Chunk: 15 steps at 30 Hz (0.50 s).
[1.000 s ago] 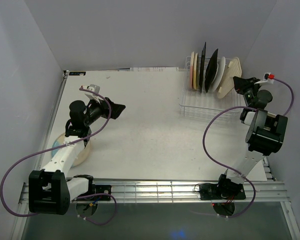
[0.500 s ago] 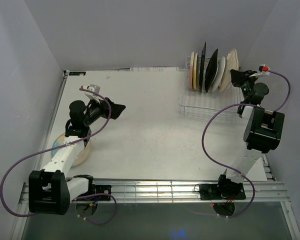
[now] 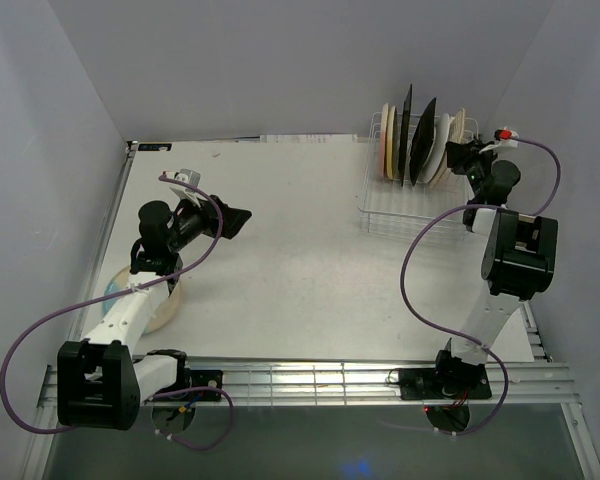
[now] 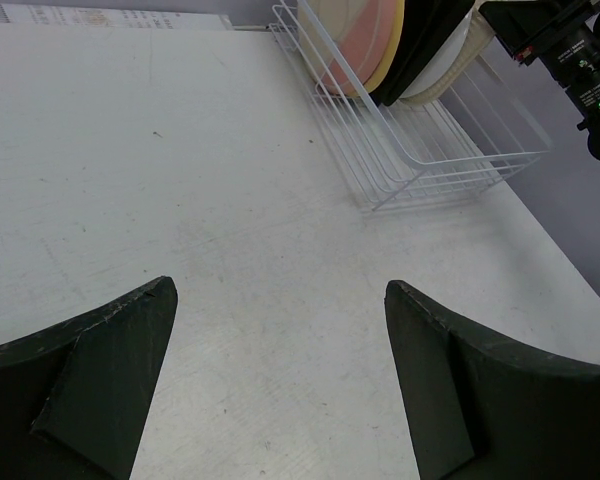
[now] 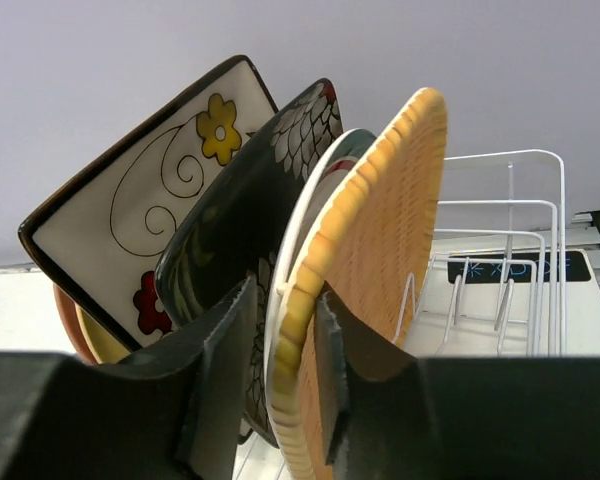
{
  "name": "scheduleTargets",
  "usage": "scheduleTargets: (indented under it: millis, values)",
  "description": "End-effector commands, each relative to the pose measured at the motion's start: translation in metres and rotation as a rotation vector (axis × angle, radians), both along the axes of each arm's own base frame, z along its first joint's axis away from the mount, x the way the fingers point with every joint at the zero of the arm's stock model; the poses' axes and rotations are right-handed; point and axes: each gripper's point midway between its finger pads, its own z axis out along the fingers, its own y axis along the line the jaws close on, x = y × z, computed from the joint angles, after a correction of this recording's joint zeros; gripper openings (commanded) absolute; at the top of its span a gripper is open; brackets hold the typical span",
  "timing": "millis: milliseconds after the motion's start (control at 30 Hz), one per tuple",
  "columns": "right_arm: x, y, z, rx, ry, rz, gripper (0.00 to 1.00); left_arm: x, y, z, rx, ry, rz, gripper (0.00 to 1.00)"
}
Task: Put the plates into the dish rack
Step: Pick up the plate from the dish rack.
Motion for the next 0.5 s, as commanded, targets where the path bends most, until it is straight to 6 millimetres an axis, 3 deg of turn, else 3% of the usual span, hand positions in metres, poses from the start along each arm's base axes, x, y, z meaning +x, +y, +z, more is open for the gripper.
scheduleTargets:
  millis: [0, 467]
  values:
    - [0.0058, 0.0079, 0.0455, -0.095, -0.125, -0.011, 0.36, -0.0064, -0.0007, 0.0141, 0.004, -0.058, -0.016, 0.95]
    - [0.0038, 0.0059, 0.0404, -0.091, -0.093, -0.044, 0.68, -0.0079, -0.0008, 0.0152, 0.007, -0.064, -0.019, 0.95]
